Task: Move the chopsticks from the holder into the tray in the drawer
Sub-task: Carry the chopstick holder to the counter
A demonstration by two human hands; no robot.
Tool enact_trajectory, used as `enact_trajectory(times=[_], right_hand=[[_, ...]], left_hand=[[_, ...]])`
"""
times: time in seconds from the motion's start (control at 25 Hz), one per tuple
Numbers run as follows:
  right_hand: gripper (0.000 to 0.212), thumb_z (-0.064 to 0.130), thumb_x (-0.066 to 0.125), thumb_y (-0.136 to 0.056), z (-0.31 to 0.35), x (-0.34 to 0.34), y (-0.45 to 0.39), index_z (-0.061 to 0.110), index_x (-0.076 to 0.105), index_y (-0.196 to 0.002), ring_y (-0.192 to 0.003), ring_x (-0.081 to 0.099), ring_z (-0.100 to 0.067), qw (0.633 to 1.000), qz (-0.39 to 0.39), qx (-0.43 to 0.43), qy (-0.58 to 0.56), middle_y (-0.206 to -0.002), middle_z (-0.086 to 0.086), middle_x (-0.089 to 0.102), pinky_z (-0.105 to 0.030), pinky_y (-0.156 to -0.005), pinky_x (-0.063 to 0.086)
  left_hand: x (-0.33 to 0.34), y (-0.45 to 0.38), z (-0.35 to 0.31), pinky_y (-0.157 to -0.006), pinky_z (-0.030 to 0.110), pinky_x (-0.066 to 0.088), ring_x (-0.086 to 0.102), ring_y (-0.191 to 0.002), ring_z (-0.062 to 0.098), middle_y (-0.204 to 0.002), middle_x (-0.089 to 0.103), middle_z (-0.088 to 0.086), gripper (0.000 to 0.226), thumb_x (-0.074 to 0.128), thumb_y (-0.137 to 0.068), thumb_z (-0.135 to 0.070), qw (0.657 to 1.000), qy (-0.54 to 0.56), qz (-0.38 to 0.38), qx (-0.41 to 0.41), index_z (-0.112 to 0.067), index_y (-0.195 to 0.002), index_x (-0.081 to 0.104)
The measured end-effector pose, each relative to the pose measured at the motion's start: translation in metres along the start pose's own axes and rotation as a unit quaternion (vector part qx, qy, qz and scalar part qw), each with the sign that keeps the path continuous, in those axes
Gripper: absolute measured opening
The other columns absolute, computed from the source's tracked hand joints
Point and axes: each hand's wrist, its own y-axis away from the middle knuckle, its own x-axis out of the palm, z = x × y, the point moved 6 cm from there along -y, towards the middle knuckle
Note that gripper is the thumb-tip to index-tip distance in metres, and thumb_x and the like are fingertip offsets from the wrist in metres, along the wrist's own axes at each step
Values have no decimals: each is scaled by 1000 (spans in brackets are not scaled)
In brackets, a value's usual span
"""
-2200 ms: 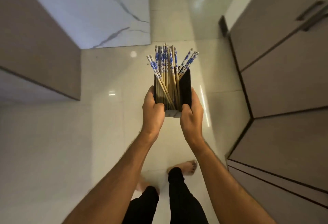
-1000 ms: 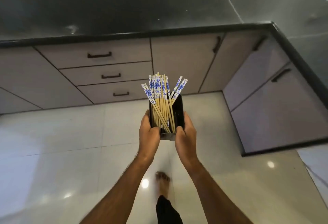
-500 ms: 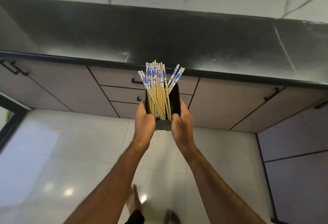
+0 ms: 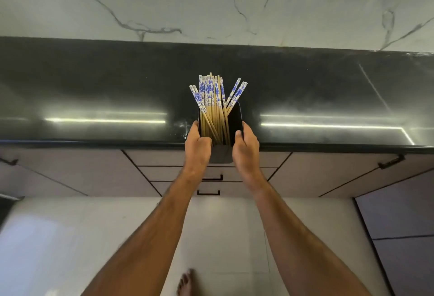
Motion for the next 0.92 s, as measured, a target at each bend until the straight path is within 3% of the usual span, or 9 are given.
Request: enact_trajectory(times=[0.08,0.2,0.32,0.48,0.6,0.76,0.84,0.92], right_hand=[[34,13,35,-107,3,22,-25,17,60,-130,-97,64,5,1000,-6,-3,10,-107,8,68,-10,-80,52],[33,15,33,-108,5,46,-60,16,60,-128,-96,65,-2,999,-22,1,31,-109,2,68,-19,-81,54],[30,18,32,-108,6,59,-85,21,59,-119,-77,64,1,999,-30,12,44,-96,5,67,-18,-66,51],[31,17,31,-109,10,70,-113,18,60,-121,-86,65,4,997,-39,10,60,-96,13,64,-12,-71,52],[35,16,31,-108,12,79,-133,10,61,-124,-90,64,-4,996,-38,18,74,-98,9,64,-23,-82,54],[34,16,32,-108,10,82,-141,8,62,-123,-89,65,-4,996,-39,18,72,-97,6,66,-25,-82,55],[34,18,33,-107,8,81,-140,9,61,-124,-90,64,-4,997,-40,19,70,-98,6,66,-25,-83,55],[32,19,35,-107,8,81,-139,10,62,-123,-88,64,2,997,-40,18,66,-98,9,65,-17,-78,52]], left_hand=[[-8,-36,1,-90,34,54,62,-107,17,-110,67,-1,52,40,-87,7,1000,3,20,-4,-30,-118,58],[-19,-82,0,-91,31,51,62,-108,12,-111,68,-4,47,40,-90,1,999,18,44,0,-34,-114,61],[-20,-109,-1,-87,29,53,63,-105,13,-115,68,1,44,39,-95,-8,997,26,65,13,-25,-129,60],[-22,-139,-5,-90,26,53,63,-108,11,-117,67,0,40,37,-99,-16,995,25,88,33,-24,-133,57],[-23,-156,-10,-91,29,52,63,-107,14,-117,66,2,40,36,-99,-17,996,24,83,34,-23,-133,56],[-22,-161,-11,-97,29,49,59,-114,13,-122,64,1,41,36,-100,-17,996,22,79,43,-23,-136,53],[-23,-161,-9,-94,29,51,61,-108,13,-117,65,1,38,37,-99,-17,996,25,75,46,-24,-131,56],[-24,-162,-8,-88,28,51,63,-100,12,-111,66,1,35,38,-99,-19,996,23,70,41,-24,-127,58]])
